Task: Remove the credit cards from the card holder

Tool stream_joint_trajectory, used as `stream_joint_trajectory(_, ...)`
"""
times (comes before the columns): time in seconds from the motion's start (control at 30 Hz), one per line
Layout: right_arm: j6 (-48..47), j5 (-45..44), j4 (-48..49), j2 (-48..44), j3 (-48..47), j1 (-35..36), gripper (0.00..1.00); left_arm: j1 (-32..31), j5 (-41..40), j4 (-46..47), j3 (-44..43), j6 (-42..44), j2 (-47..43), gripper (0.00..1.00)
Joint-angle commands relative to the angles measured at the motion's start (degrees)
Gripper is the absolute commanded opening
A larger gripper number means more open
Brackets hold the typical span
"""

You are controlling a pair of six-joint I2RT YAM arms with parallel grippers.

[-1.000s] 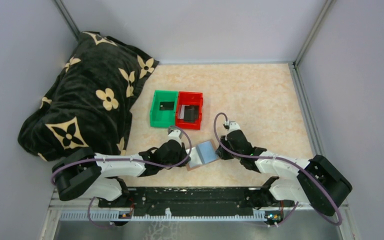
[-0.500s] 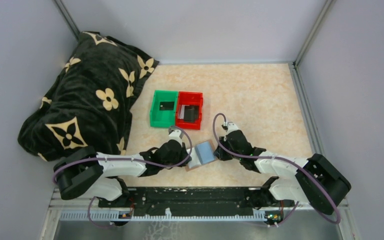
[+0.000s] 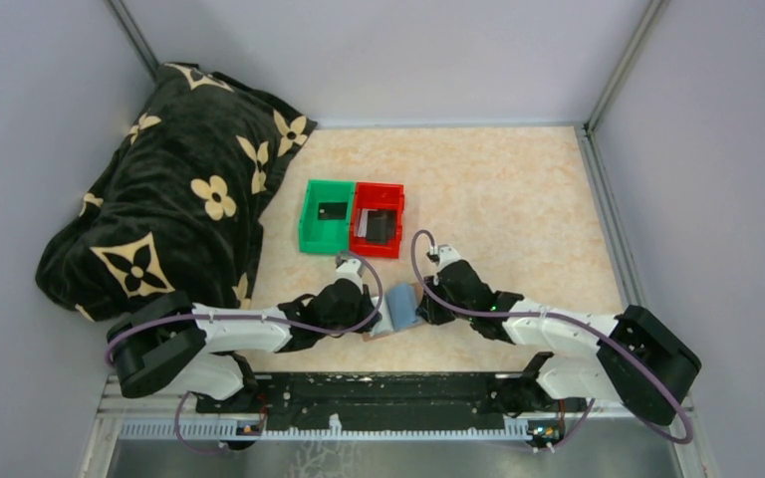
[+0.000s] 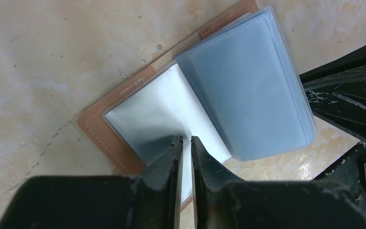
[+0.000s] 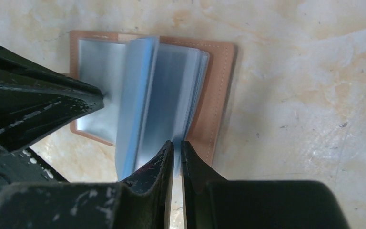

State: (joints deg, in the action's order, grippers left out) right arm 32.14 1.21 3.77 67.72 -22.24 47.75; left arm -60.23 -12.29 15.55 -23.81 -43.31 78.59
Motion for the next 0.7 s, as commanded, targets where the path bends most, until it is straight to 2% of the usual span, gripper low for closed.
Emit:
stream_joint_trajectory(0.0, 0.7, 0.5, 0.7, -2.7, -4.6, 1.7, 0.11, 0.2, 1.0, -1.2, 1.6, 0.2, 0.3, 0.18)
stream_joint_trajectory(0.27, 0.7, 0.7, -0.2, -3.2, -6.1, 2.3, 0.12, 0.2, 1.0, -1.0, 2.5, -0.2, -0.5, 0.18)
stream_joint_trajectory(0.67, 1.0, 2.1, 3.3, 2.3, -8.5, 6.6, 0.11, 0.2, -1.1, -4.0, 5.5, -0.9, -7.3, 0.18)
